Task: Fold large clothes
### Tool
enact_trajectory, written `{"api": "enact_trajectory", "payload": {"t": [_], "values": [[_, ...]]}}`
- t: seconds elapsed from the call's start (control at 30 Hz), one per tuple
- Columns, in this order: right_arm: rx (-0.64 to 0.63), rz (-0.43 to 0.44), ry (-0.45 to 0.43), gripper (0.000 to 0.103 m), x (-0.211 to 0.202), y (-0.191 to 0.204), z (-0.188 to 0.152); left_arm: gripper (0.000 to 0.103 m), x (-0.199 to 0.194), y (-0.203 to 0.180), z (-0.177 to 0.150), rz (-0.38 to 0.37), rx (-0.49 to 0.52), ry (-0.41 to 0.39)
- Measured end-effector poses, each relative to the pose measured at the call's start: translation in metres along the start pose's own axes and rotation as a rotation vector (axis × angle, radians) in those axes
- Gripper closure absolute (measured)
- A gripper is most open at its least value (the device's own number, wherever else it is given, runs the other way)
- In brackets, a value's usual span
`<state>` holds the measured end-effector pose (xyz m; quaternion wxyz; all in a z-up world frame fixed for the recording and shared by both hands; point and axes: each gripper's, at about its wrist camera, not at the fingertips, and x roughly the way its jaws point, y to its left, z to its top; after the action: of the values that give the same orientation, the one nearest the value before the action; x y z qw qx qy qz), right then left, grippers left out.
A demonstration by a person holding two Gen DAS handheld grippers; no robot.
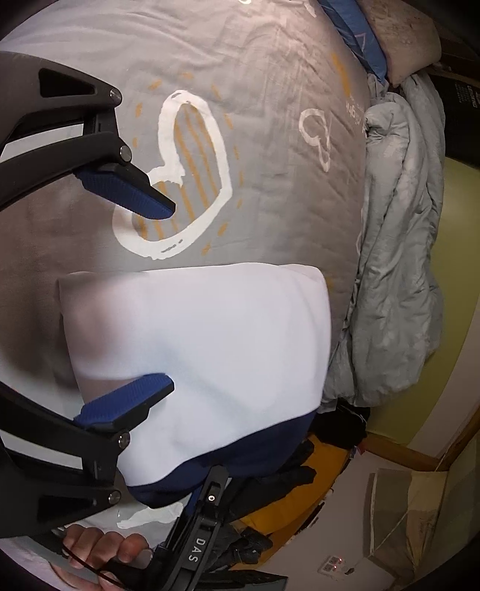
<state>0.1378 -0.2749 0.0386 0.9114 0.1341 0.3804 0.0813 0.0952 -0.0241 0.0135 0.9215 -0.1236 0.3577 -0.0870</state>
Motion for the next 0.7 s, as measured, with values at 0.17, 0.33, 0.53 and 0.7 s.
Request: {"api": "enact_trajectory", "payload": {"t": [0.17, 0.33, 0.53, 0.7], "values": [[0.0, 0.012, 0.016, 0.039, -0.007, -0.009, 0.004, 0.018, -0.002, 0.001, 0.01, -0.055, -0.019, 0.002], [0.064, 0.129, 0.101, 0.023, 0.003, -0.027, 0.006, 0.016, 0.018, 0.013, 0.035, -0.158, -0.175, 0.095], [0.123, 0.277, 0.236, 0.017, 0.045, -0.041, -0.002, 0.002, 0.077, 0.036, 0.029, -0.38, -0.317, 0.318], [0.199, 0.459, 0.321, 0.033, 0.069, -0.045, -0.006, 0.019, 0.091, 0.053, 0.021, -0.486, -0.419, 0.312]]}}
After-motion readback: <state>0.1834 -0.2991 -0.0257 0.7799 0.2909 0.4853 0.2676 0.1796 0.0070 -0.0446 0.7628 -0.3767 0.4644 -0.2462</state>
